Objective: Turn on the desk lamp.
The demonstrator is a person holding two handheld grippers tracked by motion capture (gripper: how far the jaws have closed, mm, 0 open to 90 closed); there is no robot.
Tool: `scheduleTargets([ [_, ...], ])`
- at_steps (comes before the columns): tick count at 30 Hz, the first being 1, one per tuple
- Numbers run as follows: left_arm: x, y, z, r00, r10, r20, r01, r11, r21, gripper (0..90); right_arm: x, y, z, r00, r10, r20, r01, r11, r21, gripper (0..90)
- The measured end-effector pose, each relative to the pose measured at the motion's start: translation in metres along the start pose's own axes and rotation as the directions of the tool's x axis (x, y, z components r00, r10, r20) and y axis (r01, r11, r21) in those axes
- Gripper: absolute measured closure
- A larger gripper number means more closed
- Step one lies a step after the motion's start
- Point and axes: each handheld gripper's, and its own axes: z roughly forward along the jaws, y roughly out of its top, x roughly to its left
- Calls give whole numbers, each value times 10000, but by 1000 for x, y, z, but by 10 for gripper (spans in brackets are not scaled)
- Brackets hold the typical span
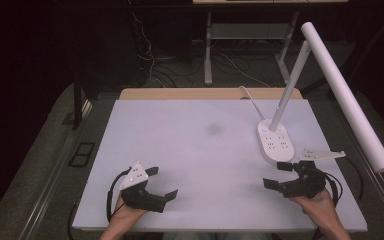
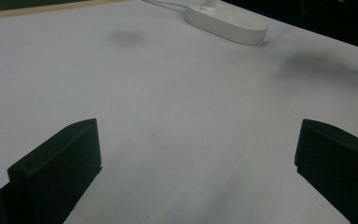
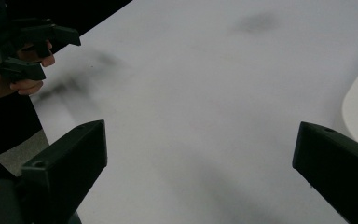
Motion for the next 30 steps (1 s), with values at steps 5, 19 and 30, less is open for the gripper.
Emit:
scheduleTargets([
  [5,0,0,0,10000,-25,6,25,10000,3,0,-2,4,-2,9999,-61,84,60,9999,112,24],
  [19,0,0,0,10000,-55,-13,55,10000,-2,0,-15,19,-11,9997,-15,230,12,9999,122,24],
  [30,-1,0,1,10000,-2,26,2,10000,44,0,-26,26,-10,9994,121,334,-132,9993,344,25],
])
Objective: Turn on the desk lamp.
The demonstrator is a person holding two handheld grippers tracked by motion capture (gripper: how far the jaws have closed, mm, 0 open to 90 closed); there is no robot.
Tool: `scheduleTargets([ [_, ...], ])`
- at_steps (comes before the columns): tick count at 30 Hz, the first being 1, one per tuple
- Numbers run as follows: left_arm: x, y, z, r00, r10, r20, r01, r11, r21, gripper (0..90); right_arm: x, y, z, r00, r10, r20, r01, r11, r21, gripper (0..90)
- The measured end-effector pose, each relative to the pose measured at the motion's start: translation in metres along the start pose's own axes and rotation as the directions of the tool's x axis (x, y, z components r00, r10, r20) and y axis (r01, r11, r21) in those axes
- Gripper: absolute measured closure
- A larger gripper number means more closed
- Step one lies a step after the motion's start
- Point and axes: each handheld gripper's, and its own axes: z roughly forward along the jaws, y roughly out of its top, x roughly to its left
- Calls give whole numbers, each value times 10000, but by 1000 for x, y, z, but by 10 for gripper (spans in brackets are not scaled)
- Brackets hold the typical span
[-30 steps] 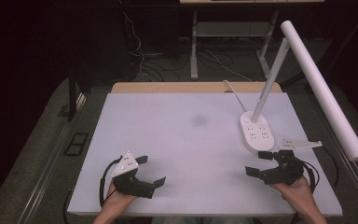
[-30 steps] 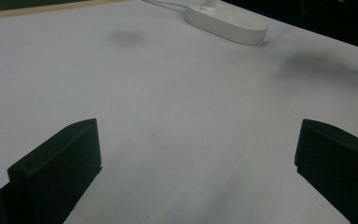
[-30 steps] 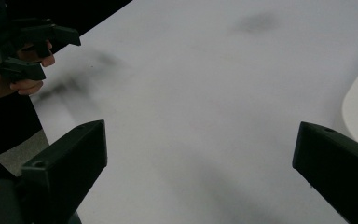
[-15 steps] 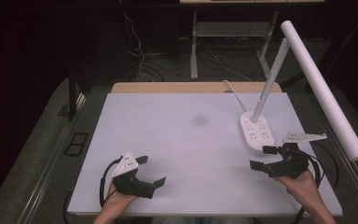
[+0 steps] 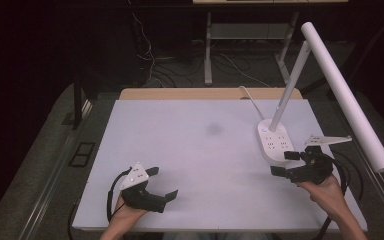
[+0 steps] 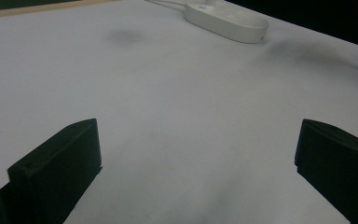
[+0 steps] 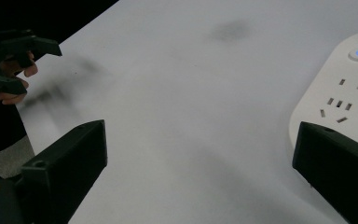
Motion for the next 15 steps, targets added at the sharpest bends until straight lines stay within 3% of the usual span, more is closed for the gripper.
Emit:
scheduleTargets([
  [15,1,0,0,10000,-36,-59,36,10000,-22,0,-17,23,-4,9995,-51,300,47,9999,118,25],
])
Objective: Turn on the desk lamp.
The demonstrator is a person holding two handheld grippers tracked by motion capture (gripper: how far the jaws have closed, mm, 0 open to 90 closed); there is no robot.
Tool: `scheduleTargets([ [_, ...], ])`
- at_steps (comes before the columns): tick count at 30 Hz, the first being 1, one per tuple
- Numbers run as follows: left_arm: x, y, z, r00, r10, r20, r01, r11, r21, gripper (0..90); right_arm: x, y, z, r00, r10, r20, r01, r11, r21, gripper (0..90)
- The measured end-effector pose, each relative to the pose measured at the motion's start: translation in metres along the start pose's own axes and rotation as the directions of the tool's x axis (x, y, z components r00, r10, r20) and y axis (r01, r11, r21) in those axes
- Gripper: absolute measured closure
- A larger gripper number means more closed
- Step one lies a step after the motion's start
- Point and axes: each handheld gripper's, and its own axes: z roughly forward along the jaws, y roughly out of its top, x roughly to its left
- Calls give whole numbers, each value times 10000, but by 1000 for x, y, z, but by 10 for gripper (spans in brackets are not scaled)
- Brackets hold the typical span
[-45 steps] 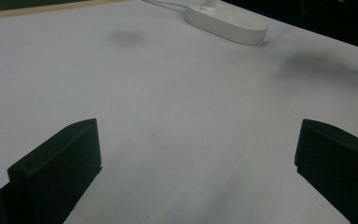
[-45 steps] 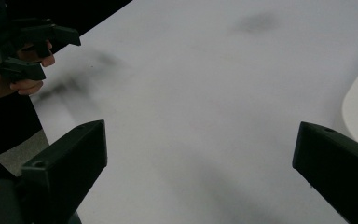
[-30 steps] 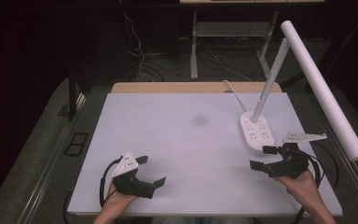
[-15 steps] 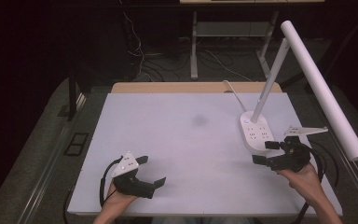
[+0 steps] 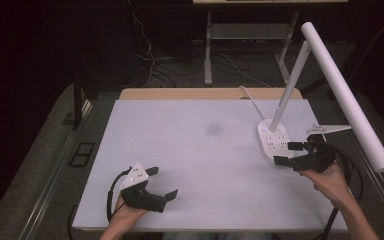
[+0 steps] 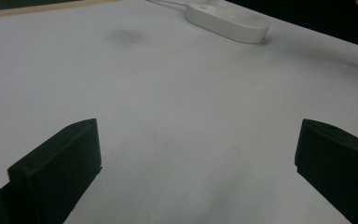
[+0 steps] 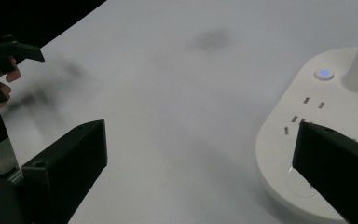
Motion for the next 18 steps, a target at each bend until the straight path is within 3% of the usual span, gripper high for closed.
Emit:
scheduleTargets([
  [18,1,0,1,10000,-22,-2,22,10000,-16,0,-34,14,-2,9984,356,439,-360,9993,79,25],
])
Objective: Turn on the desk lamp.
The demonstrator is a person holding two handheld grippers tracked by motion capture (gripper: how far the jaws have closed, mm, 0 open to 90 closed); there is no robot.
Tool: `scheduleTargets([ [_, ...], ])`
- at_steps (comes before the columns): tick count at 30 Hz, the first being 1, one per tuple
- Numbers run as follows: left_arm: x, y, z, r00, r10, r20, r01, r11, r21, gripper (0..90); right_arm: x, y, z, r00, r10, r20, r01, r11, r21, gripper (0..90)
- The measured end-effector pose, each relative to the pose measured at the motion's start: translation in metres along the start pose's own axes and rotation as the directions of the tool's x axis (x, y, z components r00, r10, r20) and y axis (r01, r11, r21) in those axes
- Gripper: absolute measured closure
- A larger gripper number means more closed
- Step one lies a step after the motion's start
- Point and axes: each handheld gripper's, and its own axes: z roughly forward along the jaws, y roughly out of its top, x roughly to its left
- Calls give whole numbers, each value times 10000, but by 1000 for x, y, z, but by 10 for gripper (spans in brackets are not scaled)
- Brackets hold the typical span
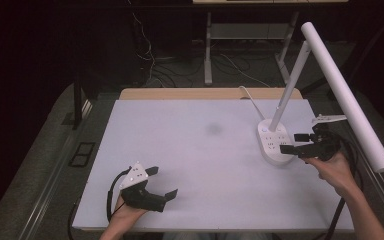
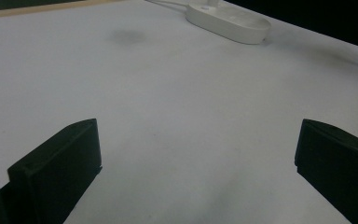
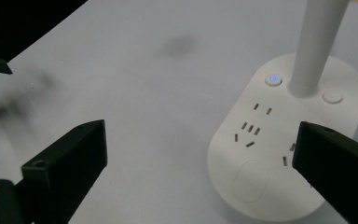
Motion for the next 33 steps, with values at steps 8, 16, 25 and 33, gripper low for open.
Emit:
scheduleTargets([
  [8,0,0,0,10000,14,2,-14,10000,-19,0,-14,7,5,9997,66,236,-65,10000,-33,25],
  [16,0,0,0,10000,78,-13,-78,10000,18,0,-28,10,8,9985,273,474,-272,9996,-29,25],
  [25,-1,0,1,9998,164,103,-165,9998,129,0,-44,17,9,9962,189,851,-193,9998,39,144],
  [33,1,1,-1,9999,98,31,-98,9999,42,0,-60,29,12,9921,246,1226,-274,9994,212,366],
])
